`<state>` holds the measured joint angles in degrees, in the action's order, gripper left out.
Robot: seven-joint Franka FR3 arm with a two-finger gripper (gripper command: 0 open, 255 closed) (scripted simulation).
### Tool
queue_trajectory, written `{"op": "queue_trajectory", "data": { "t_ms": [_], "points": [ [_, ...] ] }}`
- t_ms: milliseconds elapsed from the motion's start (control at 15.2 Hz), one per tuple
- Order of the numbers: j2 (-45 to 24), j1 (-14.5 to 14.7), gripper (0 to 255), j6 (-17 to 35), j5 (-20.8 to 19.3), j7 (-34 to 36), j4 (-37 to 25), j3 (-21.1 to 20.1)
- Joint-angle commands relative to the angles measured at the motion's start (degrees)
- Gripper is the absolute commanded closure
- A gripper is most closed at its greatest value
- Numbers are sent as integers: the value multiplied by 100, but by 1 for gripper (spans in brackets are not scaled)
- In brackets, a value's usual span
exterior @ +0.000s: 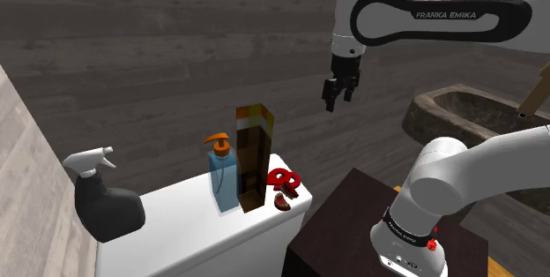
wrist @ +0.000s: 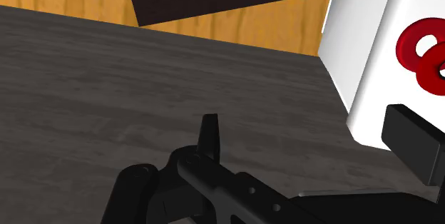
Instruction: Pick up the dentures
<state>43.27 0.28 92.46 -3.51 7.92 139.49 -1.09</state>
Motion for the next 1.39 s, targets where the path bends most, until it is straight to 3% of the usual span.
{"op": "queue_trajectory", "data": {
  "t_ms": [0,660,1320],
  "points": [
    [0,0,0,0,0,0,0,0],
    [146,602,0,941,992,1341,862,-1161],
    [-656,1083,0,2214,1816,2710,979,-2532]
  ]
}}
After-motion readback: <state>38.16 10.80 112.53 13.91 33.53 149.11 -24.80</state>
